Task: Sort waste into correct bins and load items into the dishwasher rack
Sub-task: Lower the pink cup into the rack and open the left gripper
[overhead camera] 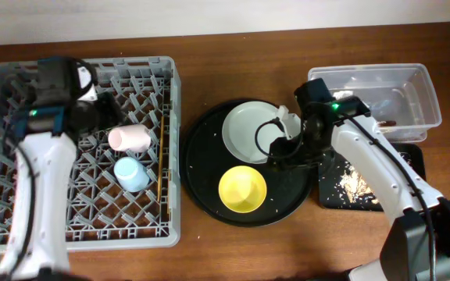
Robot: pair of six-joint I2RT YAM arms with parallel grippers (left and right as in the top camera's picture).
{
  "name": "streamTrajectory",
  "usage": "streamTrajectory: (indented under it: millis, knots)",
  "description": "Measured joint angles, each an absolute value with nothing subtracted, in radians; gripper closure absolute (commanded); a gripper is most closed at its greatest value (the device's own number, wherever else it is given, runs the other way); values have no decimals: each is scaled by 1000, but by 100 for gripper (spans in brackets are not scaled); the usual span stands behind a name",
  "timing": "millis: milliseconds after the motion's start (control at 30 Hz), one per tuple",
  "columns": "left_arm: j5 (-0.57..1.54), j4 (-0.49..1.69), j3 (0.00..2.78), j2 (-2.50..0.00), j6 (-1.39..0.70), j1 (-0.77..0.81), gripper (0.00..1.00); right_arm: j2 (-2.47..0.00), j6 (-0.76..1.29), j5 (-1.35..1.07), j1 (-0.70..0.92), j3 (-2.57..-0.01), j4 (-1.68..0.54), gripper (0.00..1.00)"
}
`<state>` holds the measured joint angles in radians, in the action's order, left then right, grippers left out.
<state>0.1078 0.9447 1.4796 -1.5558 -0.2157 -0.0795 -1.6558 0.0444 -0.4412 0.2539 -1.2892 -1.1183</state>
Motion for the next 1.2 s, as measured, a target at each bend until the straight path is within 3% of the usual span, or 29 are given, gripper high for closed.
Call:
streamTrajectory:
  millis: [133, 500, 867, 1067, 1200]
  knots:
    - [75, 1029, 1478, -1454, -271, -80, 100, -1656, 91, -388, 335, -1289, -1106, 50]
    - [81, 845, 1312, -1670, -293, -76, 100, -1656, 157, -314, 334, -1288, -1110, 50]
    - [312, 736, 1312, -1681, -271, -72, 100, -1656, 155, -314, 334, -1288, -1111, 50]
    - [226, 865, 1338, -1617, -278, -142, 100, -1656, 147, -313, 334, -1288, -1117, 49]
    - [170, 809, 1314, -1614, -286, -113, 100, -1656, 146, -313, 334, -1288, -1118, 49]
